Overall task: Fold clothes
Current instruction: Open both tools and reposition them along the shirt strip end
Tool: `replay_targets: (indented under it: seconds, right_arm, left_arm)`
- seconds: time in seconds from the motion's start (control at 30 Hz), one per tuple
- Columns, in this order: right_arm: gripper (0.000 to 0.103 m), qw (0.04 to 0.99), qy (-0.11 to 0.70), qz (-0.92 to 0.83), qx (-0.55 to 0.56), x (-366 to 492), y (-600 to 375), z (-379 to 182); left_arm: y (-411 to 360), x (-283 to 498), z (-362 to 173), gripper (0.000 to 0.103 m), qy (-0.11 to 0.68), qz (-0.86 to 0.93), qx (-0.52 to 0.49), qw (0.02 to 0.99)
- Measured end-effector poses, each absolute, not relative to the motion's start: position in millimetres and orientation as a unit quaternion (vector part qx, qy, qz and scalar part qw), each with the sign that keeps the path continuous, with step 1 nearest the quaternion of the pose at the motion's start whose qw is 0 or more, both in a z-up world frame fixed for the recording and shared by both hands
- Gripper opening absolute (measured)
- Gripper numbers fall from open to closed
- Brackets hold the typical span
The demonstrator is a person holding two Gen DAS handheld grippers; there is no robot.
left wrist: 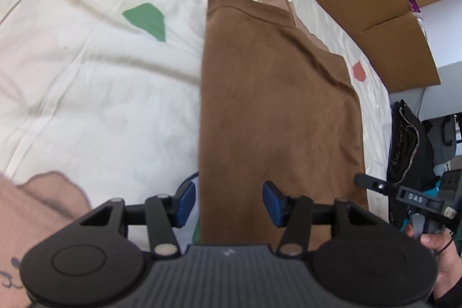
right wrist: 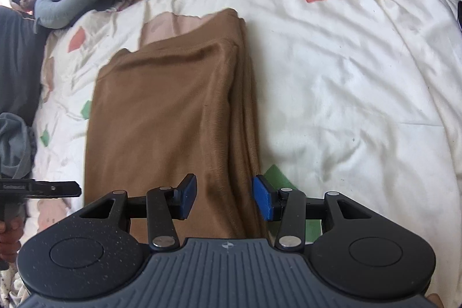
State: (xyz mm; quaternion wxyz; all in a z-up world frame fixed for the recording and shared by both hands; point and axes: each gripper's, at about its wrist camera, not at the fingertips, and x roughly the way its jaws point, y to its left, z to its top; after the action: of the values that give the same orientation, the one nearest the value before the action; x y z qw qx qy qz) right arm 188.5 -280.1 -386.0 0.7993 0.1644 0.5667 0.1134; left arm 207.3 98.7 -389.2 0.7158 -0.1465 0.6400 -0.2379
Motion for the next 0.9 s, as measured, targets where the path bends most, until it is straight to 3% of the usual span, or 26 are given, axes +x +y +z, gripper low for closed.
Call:
replay_targets:
  seconds: [0.3,0.9]
  right_arm:
    - [0.050,0.792,0.574,0.071,0.196,190.9,-300.3,-407.9]
    - [0.050,0.812,0.537,0.102,0.204,224.1,-295.4,-379.0]
  left_arm:
    - [93.4,206.7,-411.1,0.049,0.643,-0.230,-0.135,0.718]
    - [92.9,242.5,-381.5,0.046,0.596,-0.230,-0.141,0.757]
